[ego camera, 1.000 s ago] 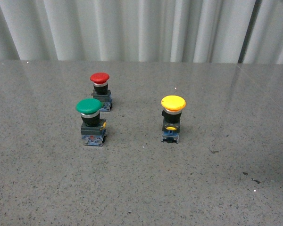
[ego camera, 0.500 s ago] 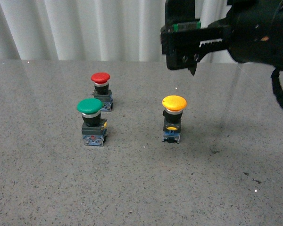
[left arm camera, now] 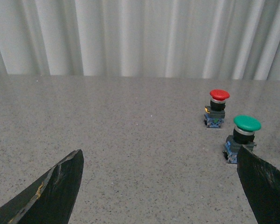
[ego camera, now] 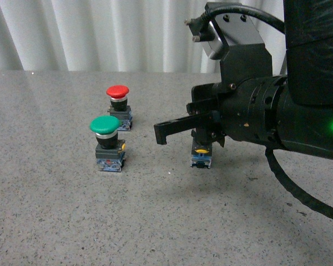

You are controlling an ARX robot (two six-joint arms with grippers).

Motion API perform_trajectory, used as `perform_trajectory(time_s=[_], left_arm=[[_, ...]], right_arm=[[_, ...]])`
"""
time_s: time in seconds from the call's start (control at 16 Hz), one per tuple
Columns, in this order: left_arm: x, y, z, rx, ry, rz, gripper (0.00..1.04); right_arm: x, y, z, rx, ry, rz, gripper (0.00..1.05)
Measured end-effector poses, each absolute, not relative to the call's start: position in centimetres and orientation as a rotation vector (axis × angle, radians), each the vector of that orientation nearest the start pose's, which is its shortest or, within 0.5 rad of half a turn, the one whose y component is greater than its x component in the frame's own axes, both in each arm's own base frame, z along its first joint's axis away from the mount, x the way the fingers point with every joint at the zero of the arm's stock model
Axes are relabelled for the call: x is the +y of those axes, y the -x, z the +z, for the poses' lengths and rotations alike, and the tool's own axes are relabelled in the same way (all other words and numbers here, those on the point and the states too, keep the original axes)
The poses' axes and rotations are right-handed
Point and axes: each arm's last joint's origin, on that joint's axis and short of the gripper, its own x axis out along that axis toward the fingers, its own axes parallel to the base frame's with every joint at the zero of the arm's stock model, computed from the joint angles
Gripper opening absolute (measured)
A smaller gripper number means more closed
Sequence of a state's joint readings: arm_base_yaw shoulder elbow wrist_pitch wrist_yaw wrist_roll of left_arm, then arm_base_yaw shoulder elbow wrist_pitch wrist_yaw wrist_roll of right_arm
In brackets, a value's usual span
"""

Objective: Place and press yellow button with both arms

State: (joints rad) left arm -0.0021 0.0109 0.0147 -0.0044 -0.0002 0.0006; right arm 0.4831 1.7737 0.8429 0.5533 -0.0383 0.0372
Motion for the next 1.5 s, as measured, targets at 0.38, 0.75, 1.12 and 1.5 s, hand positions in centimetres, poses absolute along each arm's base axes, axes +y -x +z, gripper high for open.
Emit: perform_trajectory(time_s=[0.38,0.75,1.12,1.5], left_arm=[[-0.02,-9.75,16.72,0.001,-0.001,-0.002,0.98],[-0.02,-9.75,16.72,0.001,-0.001,-0.002,0.98],[-0.02,-9.75,16.72,0.001,-0.001,-0.002,0.98],[-0.02,-9.75,16.72,0.001,-0.001,-0.002,0.98]], right_arm=[[16.43,-31.97,16.30,0.398,0.033,0.506,0.02],[16.51,-32.15,16.19,0.411,0.033,0.511,0.02],[16.57,-32.29,16.00,0.464,0.081,0.530,0.02],[16.11,-32.13,16.61,0.394,0.041,0.543,0.02]])
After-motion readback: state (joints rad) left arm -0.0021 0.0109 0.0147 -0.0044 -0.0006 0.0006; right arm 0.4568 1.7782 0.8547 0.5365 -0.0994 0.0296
